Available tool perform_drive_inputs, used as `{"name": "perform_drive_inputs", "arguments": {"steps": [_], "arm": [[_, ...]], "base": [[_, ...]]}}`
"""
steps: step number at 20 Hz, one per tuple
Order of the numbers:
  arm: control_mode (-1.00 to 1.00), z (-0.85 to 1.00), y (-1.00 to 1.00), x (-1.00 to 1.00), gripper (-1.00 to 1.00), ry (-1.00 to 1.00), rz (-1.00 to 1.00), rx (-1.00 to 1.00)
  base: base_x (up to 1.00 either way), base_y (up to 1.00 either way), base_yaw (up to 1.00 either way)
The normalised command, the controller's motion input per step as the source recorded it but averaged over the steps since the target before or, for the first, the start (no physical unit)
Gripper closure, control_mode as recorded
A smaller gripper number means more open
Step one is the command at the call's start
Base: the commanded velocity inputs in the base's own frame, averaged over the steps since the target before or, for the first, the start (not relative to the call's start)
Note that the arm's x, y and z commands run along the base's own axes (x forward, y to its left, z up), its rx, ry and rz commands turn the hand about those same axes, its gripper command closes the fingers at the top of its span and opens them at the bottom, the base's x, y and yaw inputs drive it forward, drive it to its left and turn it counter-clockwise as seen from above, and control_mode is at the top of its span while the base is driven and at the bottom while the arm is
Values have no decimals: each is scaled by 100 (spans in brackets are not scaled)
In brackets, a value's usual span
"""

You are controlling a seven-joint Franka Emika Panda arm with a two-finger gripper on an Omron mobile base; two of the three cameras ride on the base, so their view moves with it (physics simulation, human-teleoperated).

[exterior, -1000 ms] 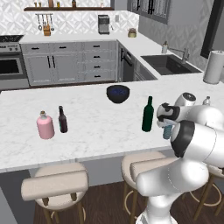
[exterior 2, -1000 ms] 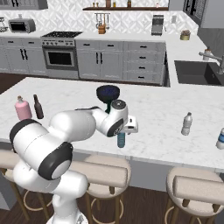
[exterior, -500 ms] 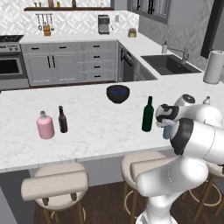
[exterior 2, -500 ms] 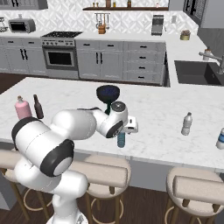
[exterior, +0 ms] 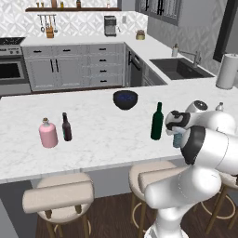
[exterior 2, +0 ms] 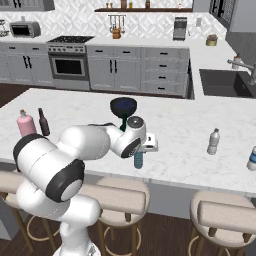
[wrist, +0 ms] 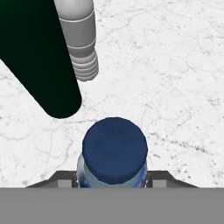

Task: Move the plastic bottles in the middle to the plastics group, and the glass bottles in the middle to the glass group.

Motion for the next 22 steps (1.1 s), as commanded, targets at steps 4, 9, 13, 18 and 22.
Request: {"name": "perform_drive_inputs", "arguments": {"steps": [4, 9, 13, 18, 22], "arm": [[-100, 18, -17, -26, 100, 0, -3, 0], [-100, 27, -67, -45, 100, 0, -4, 0], [-100, 36, -99, -2, 100, -2, 0, 1], [-100, 22, -87, -2, 100, -8, 0, 3], [-100, 0, -79, -3, 100, -14, 0, 5]], "base": [[0, 0, 0], [0, 0, 0], [0, 0, 0], [0, 0, 0], [0, 0, 0]]}}
